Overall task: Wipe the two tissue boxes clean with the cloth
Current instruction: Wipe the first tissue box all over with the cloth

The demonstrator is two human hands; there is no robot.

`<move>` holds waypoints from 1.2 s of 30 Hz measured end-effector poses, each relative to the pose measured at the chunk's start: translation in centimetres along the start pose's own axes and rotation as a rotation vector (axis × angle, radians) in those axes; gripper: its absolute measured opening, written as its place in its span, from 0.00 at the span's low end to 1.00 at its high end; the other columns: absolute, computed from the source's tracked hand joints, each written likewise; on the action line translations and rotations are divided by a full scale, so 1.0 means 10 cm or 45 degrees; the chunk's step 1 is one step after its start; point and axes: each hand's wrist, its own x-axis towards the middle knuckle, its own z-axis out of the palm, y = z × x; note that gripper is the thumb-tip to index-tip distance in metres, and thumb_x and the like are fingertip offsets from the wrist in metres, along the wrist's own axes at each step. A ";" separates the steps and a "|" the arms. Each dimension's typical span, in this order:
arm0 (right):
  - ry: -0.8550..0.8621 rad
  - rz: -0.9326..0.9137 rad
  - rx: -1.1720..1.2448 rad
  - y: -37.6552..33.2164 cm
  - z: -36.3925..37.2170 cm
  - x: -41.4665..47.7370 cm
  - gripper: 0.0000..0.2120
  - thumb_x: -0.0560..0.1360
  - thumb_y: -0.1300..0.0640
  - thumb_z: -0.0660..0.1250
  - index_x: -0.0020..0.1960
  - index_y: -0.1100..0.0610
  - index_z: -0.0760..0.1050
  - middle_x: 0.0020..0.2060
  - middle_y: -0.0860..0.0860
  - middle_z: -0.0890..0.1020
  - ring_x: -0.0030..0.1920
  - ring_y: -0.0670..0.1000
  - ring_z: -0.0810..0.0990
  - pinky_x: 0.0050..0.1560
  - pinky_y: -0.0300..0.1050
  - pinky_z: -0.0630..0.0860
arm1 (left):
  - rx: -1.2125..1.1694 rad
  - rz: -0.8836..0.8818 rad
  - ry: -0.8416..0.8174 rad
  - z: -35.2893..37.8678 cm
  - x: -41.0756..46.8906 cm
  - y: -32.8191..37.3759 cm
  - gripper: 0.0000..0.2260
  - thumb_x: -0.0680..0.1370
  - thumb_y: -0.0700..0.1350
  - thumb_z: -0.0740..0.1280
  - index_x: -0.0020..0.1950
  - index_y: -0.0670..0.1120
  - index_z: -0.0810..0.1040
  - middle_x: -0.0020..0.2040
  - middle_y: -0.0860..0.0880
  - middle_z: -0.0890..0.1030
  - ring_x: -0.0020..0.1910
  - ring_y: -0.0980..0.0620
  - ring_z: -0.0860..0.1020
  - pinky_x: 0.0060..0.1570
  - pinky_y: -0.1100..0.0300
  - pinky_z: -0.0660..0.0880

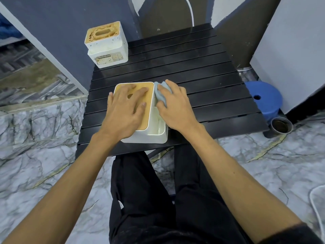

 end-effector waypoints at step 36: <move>0.062 -0.168 0.058 -0.07 0.11 -0.37 0.20 0.81 0.57 0.57 0.72 0.60 0.67 0.73 0.57 0.63 0.65 0.61 0.65 0.67 0.52 0.67 | 0.090 0.021 -0.034 -0.01 0.10 -0.13 0.30 0.77 0.66 0.46 0.77 0.60 0.65 0.70 0.47 0.69 0.71 0.43 0.63 0.72 0.44 0.56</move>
